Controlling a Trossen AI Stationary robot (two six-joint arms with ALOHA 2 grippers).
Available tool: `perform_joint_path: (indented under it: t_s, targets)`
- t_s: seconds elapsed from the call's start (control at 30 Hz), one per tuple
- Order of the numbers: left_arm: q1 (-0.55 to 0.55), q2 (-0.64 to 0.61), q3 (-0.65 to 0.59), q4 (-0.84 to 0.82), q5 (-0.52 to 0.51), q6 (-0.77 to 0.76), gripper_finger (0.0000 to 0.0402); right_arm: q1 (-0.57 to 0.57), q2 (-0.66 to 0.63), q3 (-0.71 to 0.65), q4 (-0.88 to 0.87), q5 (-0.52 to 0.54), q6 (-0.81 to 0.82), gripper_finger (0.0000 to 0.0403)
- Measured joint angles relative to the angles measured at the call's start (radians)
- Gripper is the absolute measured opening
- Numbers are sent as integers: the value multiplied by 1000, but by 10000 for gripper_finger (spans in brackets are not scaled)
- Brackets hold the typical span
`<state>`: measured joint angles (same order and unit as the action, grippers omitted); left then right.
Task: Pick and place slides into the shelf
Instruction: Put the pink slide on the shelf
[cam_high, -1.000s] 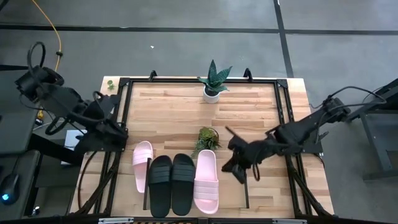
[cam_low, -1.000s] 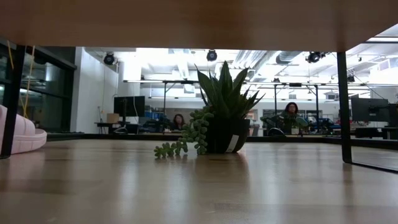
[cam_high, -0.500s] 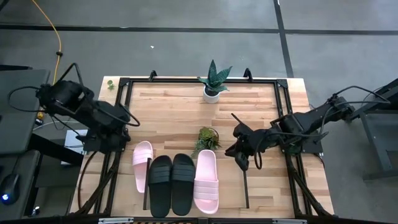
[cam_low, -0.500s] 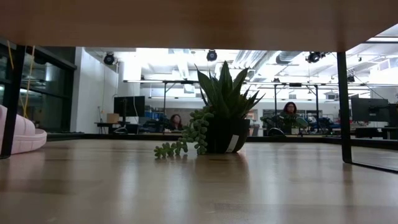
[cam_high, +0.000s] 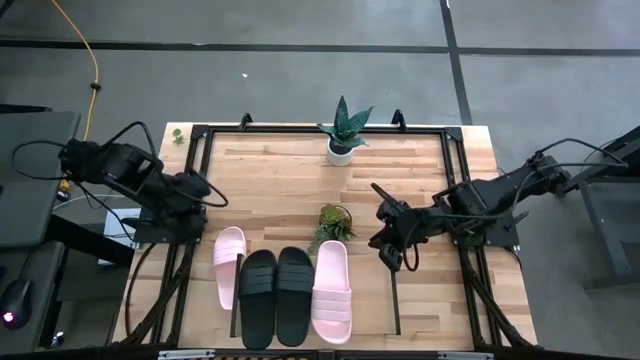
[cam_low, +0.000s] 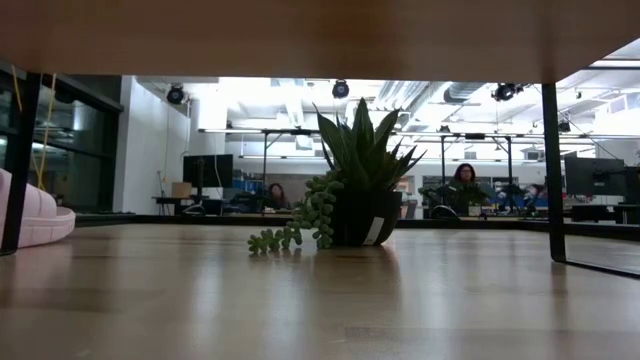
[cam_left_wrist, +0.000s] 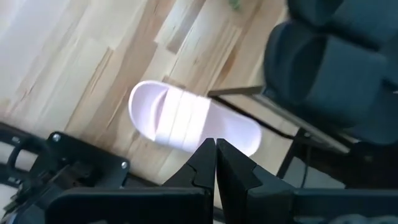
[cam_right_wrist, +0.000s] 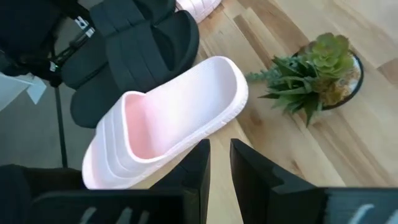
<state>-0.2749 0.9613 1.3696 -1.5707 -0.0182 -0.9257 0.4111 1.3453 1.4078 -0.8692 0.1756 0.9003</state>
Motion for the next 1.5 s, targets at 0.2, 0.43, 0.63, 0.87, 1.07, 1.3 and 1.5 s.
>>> perform_joint_path:
  t_s: [0.2,0.43,0.63,0.87,1.07,1.3,1.5]
  targets:
    - [0,-36,-130,79,31,1,8,-26,0,0,-11,-17,-45,53]
    - [1,-102,-292,186,87,-22,102,-47,0,0,-12,-37,-73,53]
    - [1,-161,-400,230,116,3,169,-53,0,0,-20,-45,-96,53]
    - [19,-213,-543,399,198,9,166,-77,0,0,-34,-81,-116,53]
    - [180,-212,-619,482,282,96,148,-117,1,0,-34,-150,-156,53]
    - [422,-196,-629,437,396,266,143,-151,1,0,-39,-217,-188,53]
    - [571,-153,-635,431,508,415,143,-152,1,0,-58,-222,-204,53]
